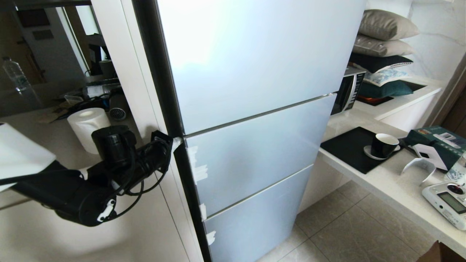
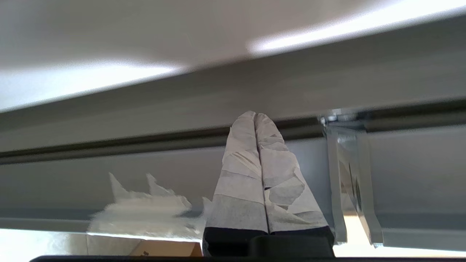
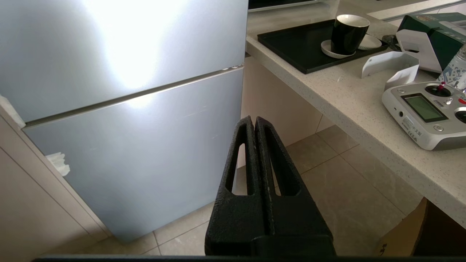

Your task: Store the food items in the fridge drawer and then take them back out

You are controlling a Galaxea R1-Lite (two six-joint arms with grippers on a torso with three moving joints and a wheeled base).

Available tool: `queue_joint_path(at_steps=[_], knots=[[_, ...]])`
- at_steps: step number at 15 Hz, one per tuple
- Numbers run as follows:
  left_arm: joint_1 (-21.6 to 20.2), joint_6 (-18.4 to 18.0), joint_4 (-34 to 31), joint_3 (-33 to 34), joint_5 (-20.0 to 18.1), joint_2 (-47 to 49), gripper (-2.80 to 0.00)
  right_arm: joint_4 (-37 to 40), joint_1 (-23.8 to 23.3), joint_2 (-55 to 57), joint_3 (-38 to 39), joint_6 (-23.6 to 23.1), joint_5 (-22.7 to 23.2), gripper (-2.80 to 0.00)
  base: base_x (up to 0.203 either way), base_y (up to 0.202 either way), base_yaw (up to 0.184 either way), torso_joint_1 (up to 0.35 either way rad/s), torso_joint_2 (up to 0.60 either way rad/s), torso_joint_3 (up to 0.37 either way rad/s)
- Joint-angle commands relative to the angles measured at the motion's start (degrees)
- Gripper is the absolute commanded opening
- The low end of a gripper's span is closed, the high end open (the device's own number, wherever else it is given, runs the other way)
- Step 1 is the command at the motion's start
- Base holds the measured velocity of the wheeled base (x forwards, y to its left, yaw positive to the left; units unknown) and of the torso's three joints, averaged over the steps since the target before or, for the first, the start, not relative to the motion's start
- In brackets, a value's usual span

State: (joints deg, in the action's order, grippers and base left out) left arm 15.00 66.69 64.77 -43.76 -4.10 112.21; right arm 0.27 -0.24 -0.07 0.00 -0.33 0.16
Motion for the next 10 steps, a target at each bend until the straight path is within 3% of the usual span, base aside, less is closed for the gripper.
queue_joint_path(at_steps=[1,3,10], knots=[[0.9,0.4,0.4,-0.7,0.3,0.6,-2.80,0.0,0.0,0.0,0.0,0.0,0.0,-2.80,0.000,0.000,0.000,0.000,0.00,0.000],[1.2,0.3,0.4,-1.7,2.7,1.7,-2.80,0.0,0.0,0.0,0.0,0.0,0.0,-2.80,0.000,0.000,0.000,0.000,0.00,0.000],[5.1,0.2,0.2,-0.5,3.2,1.6,-2.80,0.0,0.0,0.0,0.0,0.0,0.0,-2.80,0.000,0.000,0.000,0.000,0.00,0.000]])
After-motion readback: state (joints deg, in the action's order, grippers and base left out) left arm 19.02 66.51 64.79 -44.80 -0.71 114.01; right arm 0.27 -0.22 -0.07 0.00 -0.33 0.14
